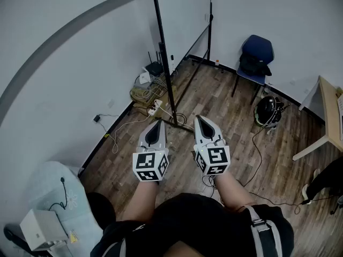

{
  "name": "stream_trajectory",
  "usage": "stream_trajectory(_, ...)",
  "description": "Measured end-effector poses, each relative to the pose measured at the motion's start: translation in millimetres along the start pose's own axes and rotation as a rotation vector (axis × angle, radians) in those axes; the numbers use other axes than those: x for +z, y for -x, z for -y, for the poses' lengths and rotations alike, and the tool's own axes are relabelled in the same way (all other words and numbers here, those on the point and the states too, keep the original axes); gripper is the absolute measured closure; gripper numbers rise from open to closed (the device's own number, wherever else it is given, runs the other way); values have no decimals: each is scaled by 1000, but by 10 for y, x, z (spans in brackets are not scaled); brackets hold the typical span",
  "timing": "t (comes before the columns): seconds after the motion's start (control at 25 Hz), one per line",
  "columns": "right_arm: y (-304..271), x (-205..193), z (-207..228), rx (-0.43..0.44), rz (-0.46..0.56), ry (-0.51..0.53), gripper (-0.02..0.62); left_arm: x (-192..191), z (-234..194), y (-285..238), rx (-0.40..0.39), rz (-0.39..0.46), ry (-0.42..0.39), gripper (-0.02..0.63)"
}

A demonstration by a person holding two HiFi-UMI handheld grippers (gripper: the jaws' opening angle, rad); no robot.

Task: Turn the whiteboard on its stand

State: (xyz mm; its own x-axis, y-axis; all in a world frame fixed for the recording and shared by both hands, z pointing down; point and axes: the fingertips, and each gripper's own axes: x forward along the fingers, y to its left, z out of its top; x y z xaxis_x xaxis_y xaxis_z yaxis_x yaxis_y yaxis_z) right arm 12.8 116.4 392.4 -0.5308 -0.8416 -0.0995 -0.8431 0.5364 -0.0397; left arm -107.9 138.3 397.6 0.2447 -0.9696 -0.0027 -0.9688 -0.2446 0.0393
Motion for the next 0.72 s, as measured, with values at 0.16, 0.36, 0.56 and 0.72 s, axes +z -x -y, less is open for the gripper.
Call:
stream_trajectory(0.16, -25, 6, 48, -17, 7, -14, 592, -9, 3, -63, -18, -11, 4, 600)
stream_trajectory(0.36, -58, -58, 85, 22, -23, -46, 592, -45, 28, -110, -5, -17, 24, 600)
stream_trajectory(0.56, -63, -103, 223, 38, -41, -34, 592, -90, 150, -221, -6, -18, 29, 600)
stream_trajectory(0.72, -19, -141, 381, 54, -50, -26, 592, -123, 313, -292, 0, -6, 32, 600)
